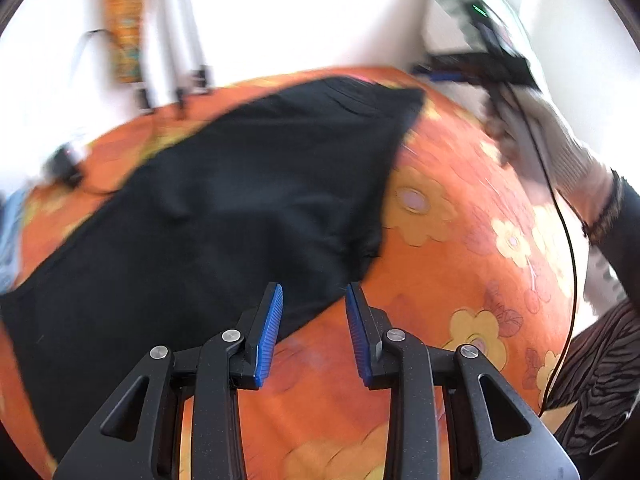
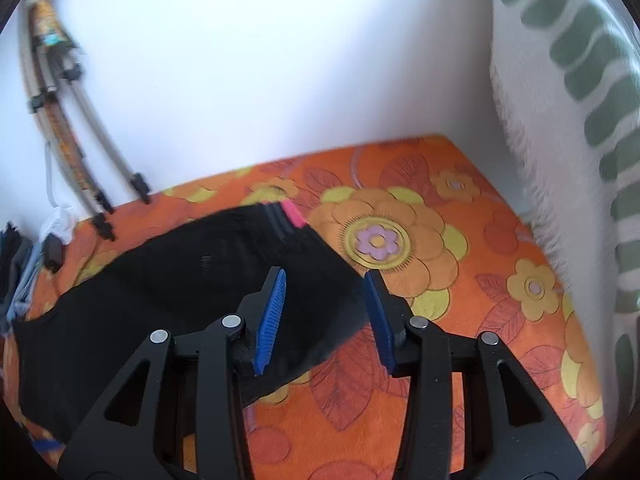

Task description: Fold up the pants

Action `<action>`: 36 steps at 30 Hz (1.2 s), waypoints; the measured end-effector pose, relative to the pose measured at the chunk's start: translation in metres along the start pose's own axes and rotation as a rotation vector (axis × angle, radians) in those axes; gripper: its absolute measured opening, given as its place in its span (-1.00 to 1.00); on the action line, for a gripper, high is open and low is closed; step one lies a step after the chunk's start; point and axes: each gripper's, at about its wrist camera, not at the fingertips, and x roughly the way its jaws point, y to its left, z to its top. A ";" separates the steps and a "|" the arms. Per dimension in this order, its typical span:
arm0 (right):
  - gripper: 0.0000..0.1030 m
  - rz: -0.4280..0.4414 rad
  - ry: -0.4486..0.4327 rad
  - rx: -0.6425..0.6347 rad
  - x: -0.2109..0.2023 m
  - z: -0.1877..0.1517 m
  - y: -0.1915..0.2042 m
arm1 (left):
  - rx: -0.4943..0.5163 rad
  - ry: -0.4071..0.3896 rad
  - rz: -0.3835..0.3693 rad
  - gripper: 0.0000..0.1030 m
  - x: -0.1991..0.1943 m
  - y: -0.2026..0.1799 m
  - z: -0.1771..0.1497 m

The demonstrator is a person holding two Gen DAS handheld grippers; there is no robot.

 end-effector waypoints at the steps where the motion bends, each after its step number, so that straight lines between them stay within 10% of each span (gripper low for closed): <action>1: -0.13 0.022 -0.008 -0.013 -0.009 0.000 0.006 | -0.024 -0.010 0.025 -0.42 -0.010 0.010 -0.004; 17: 0.06 0.522 0.036 -0.404 -0.101 -0.076 0.211 | -0.513 -0.102 0.326 -0.42 -0.131 0.194 -0.112; 26: 0.07 0.712 0.178 -0.725 -0.106 -0.173 0.370 | -0.712 -0.077 0.247 -0.42 -0.137 0.252 -0.157; 36: 0.07 0.683 0.246 -1.050 -0.081 -0.253 0.474 | -0.776 -0.063 0.166 -0.42 -0.132 0.264 -0.173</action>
